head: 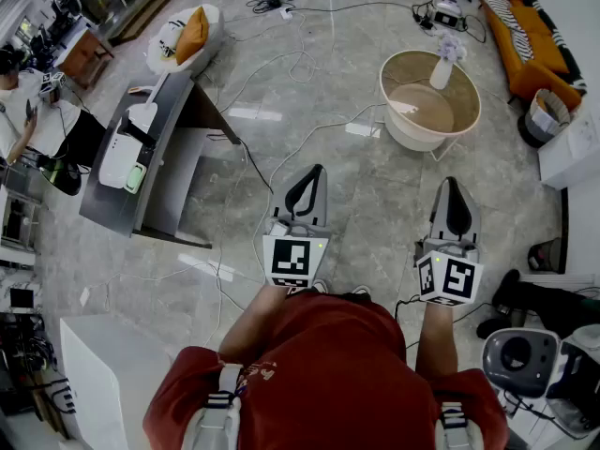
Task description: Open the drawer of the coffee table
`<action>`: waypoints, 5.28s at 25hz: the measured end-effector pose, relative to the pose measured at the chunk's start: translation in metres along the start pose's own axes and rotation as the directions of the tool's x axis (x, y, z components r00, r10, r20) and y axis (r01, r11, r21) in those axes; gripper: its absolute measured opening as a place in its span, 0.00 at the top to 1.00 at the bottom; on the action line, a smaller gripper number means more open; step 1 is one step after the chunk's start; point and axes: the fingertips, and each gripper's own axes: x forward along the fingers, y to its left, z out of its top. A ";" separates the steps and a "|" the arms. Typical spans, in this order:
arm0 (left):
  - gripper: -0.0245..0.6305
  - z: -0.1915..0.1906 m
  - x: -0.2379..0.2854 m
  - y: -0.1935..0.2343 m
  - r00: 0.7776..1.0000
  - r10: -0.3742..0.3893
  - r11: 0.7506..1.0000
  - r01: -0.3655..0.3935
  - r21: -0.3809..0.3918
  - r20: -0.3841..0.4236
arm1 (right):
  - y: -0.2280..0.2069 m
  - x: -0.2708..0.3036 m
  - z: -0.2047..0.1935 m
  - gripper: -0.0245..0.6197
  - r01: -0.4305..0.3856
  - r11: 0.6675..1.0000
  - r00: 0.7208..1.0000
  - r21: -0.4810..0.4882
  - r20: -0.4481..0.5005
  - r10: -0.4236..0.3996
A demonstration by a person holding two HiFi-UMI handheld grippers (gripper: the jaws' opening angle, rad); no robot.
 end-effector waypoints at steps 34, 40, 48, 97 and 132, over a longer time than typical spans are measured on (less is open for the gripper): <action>0.94 -0.048 0.070 -0.070 0.995 -0.065 0.997 0.061 -0.055 -0.077 | -0.069 0.011 -0.068 0.93 0.039 0.999 0.994 0.013 -0.104 -0.037; 0.94 -0.034 0.128 -0.013 0.995 -0.092 0.995 0.093 -0.038 0.042 | -0.052 0.079 -0.062 0.93 0.078 0.997 0.992 -0.027 -0.098 -0.080; 0.94 -0.048 0.197 0.055 0.977 -0.211 0.975 0.209 -0.071 -0.021 | -0.014 0.163 -0.067 0.93 0.183 0.983 0.974 -0.013 -0.131 -0.184; 0.94 -0.502 0.537 -0.024 0.788 -0.612 0.791 0.612 0.021 0.076 | -0.121 0.366 -0.595 0.93 0.454 0.888 0.827 -0.073 -0.336 -0.451; 0.94 -0.883 0.581 -0.131 0.790 -0.603 0.796 0.606 0.012 0.110 | -0.179 0.359 -1.030 0.85 0.465 0.821 0.878 0.329 -0.291 -0.381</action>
